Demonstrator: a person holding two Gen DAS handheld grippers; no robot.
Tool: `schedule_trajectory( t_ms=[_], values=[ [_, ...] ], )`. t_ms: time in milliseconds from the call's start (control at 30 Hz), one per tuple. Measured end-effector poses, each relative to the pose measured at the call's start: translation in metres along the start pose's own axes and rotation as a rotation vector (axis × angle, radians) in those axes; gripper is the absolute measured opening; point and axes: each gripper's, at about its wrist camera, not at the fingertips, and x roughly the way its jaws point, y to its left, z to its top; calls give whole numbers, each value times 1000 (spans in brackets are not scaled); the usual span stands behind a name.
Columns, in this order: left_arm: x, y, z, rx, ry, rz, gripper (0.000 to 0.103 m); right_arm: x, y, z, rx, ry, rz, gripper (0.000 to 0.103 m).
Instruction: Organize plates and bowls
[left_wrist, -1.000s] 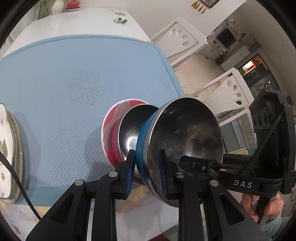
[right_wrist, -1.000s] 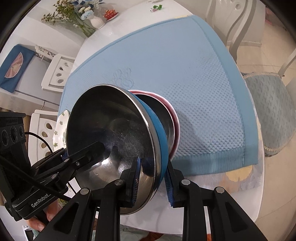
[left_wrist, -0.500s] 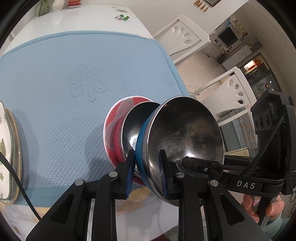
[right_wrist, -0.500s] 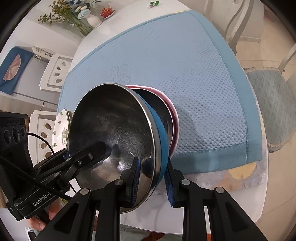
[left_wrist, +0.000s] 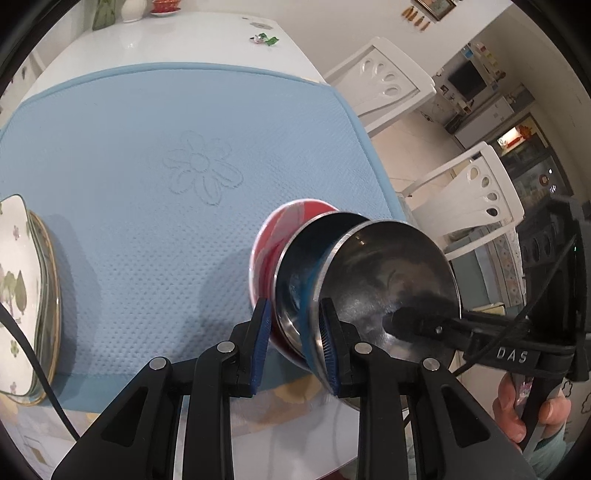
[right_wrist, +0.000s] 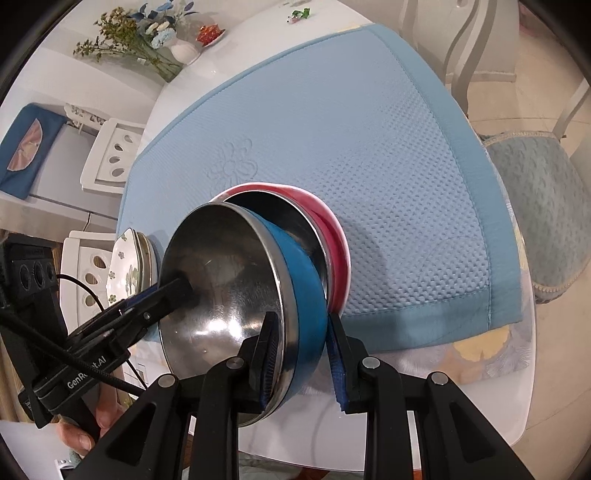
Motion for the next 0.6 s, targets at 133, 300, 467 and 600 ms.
schedule_trajectory(
  t_ms=[133, 300, 467, 600],
  values=[
    [1, -4, 0, 12, 4, 1, 24, -5, 6, 6, -40, -69, 39, 25],
    [-2, 5, -3, -14, 4, -11, 26, -16, -1, 13, -3, -121, 55, 25],
    [-3, 8, -5, -28, 5, -15, 26, -25, -12, 12, 19, -134, 58, 25],
    [1, 3, -4, -16, 15, -18, 26, -21, -8, 8, 5, -113, 67, 25]
  ],
)
